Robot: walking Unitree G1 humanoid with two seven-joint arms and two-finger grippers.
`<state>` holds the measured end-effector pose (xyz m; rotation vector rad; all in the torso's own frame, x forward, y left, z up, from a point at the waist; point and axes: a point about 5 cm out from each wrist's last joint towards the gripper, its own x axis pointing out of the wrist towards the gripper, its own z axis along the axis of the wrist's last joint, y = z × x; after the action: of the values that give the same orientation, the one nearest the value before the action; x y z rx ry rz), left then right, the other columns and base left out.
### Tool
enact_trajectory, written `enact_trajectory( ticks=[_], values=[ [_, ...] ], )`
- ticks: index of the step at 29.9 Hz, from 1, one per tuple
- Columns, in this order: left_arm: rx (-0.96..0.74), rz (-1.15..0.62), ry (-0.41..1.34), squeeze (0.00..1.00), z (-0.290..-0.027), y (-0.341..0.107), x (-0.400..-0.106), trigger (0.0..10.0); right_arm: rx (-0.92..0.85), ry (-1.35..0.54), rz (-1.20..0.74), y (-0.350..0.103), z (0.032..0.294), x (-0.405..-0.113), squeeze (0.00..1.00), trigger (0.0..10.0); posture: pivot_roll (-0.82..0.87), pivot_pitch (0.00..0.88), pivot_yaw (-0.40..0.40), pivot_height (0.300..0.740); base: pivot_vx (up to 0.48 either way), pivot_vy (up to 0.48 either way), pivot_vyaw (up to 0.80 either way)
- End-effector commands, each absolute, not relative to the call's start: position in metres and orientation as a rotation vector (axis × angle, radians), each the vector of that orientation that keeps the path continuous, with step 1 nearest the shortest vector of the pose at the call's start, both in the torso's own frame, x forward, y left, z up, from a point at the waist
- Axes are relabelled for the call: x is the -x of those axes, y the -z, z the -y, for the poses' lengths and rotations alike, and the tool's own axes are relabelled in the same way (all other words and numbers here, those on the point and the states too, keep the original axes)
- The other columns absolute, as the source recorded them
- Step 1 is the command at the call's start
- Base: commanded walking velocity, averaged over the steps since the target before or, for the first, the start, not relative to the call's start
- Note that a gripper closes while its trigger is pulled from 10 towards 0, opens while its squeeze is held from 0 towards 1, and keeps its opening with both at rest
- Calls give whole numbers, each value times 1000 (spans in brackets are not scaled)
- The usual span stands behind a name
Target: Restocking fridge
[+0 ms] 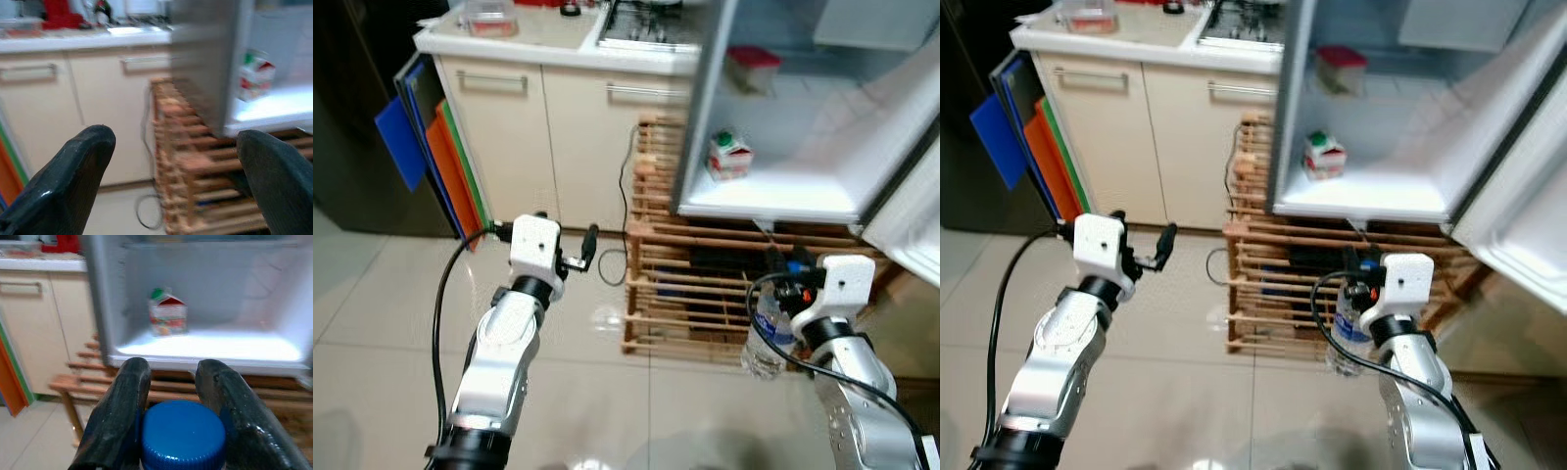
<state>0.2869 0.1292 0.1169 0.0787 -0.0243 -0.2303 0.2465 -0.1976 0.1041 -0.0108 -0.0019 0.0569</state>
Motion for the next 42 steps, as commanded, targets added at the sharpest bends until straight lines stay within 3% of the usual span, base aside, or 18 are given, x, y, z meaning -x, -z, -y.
enact_trajectory(
  ticks=[1, 8, 26, 42],
  values=[
    [-104, 39, 232, 0, -126, -120, -290, 10000, 59, -33, 34, -112, 203, -249, 0, 0, 32, 42, -6, 732, 0, -472, 0],
    [-91, 34, 252, 0, -124, -119, -289, 10000, 53, -23, 40, -112, 205, -250, 0, 0, 30, 41, -5, 732, 0, -58, -382],
    [-90, 53, 287, 0, -120, -123, -293, 10000, 48, -22, 30, -108, 204, -252, 0, 0, 30, 23, -6, 732, 55, 444, -672],
    [-120, 50, 313, 0, -117, -122, -298, 10000, 42, -17, 32, -105, 203, -250, 0, 0, 25, 27, -1, 732, 373, 298, -669]
  ],
)
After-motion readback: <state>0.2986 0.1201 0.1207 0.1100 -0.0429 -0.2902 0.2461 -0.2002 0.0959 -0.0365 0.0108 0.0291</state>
